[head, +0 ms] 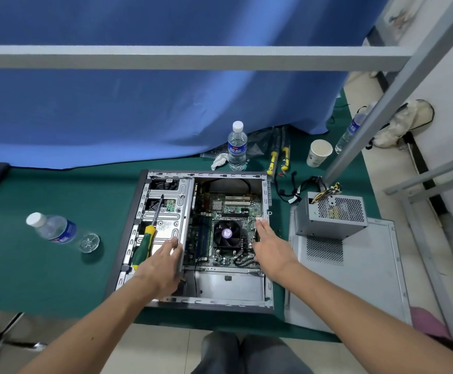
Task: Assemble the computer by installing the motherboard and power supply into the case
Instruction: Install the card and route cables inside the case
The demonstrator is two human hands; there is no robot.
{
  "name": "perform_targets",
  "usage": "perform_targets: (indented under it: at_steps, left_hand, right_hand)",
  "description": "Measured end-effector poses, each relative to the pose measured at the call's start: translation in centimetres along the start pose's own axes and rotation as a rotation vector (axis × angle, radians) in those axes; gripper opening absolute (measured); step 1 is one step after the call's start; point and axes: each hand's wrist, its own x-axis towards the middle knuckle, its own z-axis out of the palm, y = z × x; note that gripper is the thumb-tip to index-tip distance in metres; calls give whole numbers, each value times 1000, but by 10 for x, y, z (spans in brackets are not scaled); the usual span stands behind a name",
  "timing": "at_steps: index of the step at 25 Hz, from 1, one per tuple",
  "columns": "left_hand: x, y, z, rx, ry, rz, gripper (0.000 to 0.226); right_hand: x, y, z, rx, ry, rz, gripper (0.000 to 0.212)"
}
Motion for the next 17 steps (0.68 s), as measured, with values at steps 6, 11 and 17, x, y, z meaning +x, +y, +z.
perform_targets:
  at_steps: [6,11,17]
  left_hand:
    - [8,2,-8,-4,-89,-53,70]
    - [12,5,-14,-5,-164,-56,66]
    - [10,7,-17,-35,-185,-37,71]
  right_hand:
    - [0,7,-3,19,-2,-47,12]
    - [-2,10,1,2,-10,-57,11]
    - [-1,14,2,-8,-2,-57,13]
